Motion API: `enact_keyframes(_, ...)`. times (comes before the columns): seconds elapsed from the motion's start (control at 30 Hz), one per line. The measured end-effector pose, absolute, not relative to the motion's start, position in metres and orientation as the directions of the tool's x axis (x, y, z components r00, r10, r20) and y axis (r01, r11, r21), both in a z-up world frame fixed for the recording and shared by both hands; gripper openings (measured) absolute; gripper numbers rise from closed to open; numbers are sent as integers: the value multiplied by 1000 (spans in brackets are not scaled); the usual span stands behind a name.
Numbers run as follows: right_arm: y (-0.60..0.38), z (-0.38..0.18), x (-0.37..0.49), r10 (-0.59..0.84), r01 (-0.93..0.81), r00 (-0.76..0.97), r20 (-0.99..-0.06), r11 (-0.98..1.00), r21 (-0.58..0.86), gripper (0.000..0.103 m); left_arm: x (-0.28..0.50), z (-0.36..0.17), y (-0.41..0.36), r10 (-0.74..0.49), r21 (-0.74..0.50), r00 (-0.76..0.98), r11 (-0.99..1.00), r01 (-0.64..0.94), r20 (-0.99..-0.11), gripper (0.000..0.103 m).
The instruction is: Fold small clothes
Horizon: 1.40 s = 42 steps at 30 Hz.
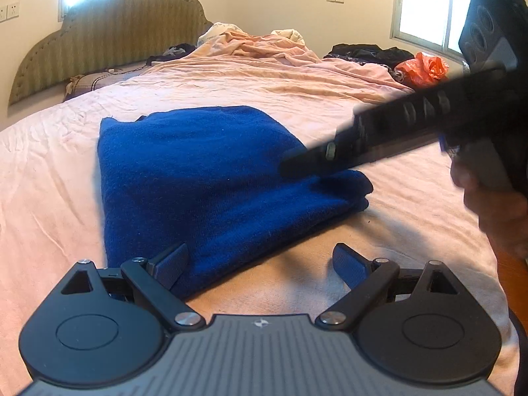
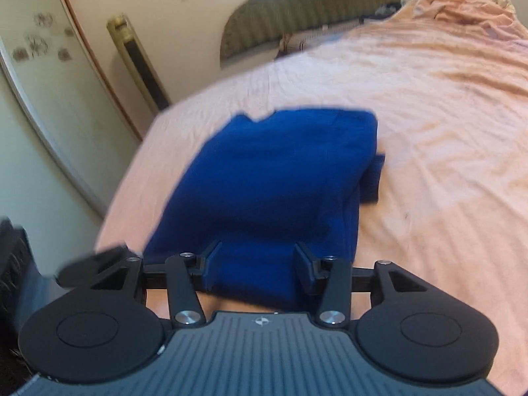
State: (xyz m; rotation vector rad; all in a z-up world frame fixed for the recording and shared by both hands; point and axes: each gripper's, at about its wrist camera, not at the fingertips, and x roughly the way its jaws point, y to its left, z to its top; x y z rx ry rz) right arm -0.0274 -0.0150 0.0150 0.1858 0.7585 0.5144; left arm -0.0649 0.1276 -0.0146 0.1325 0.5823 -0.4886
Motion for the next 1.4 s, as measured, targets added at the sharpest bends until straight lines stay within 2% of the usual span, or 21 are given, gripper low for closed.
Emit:
enact_keyframes(0.03, -15, 5, -23, 485, -359, 600, -636, 874, 328, 44, -65, -15, 126, -402, -11, 726, 879, 477, -558, 95)
enact_keyframes(0.07, -18, 1, -24, 485, -362, 627, -610, 874, 324, 40, -65, -15, 125, -400, -8, 727, 879, 477, -559, 95)
enact_keyframes(0.1, -21, 2, -24, 490, -349, 622, -611, 872, 344, 40, -65, -15, 125, -398, -6, 727, 879, 477, -559, 95)
enact_keyframes(0.17, -24, 10, -28, 493, -319, 616, -614, 869, 377, 43, -66, -15, 124, -397, -6, 729, 880, 475, -559, 95)
enact_keyframes(0.27, -19, 18, -39, 504, -360, 623, -599, 864, 352, 47, -66, -15, 123, -393, -2, 730, 881, 472, -559, 95)
enact_keyframes(0.33, -16, 9, -36, 503, -358, 596, -625, 864, 354, 50, -67, -15, 122, -390, 3, 731, 882, 472, -560, 95)
enact_keyframes(0.5, -34, 17, -48, 509, -301, 627, -590, 857, 419, 50, -76, -12, 123, -363, 25, 755, 894, 448, -547, 95)
enact_keyframes(0.53, -37, 24, -58, 492, -302, 657, -571, 866, 399, 54, -83, -9, 127, -354, 17, 768, 903, 428, -534, 95)
enact_keyframes(0.6, -44, 33, -83, 427, -285, 734, -528, 899, 331, 73, -101, -3, 140, -338, -27, 799, 926, 375, -497, 95)
enact_keyframes(0.63, -46, 32, -94, 384, -256, 770, -509, 918, 304, 90, -108, -1, 146, -319, -43, 817, 939, 341, -480, 95)
enact_keyframes(0.67, -48, 29, -103, 340, -224, 795, -503, 934, 279, 100, -113, -1, 151, -294, -55, 832, 951, 305, -470, 95)
enact_keyframes(0.73, -44, 15, -113, 279, -181, 806, -522, 956, 231, 100, -114, -2, 156, -236, -91, 832, 971, 221, -502, 96)
enact_keyframes(0.83, -31, -10, -112, 206, -138, 776, -597, 978, 158, 101, -102, -8, 154, -179, -142, 795, 983, 118, -579, 96)
enact_keyframes(0.97, -15, -23, -112, 144, -141, 789, -598, 989, 52, 103, -98, -17, 142, -106, -82, 809, 994, 71, -578, 103)
enact_keyframes(1.07, -5, -21, -107, 96, -94, 774, -626, 995, 35, 103, -94, -20, 135, -62, -17, 801, 998, 64, -595, 103)
enact_keyframes(1.23, 4, -21, -94, 30, -6, 752, -659, 999, 39, 103, -84, -20, 139, 0, 13, 797, 1000, 9, -603, 103)
enact_keyframes(1.4, 3, -31, -89, 14, 13, 798, -603, 999, 41, 103, -84, -22, 140, -4, 15, 801, 1000, 16, -599, 103)
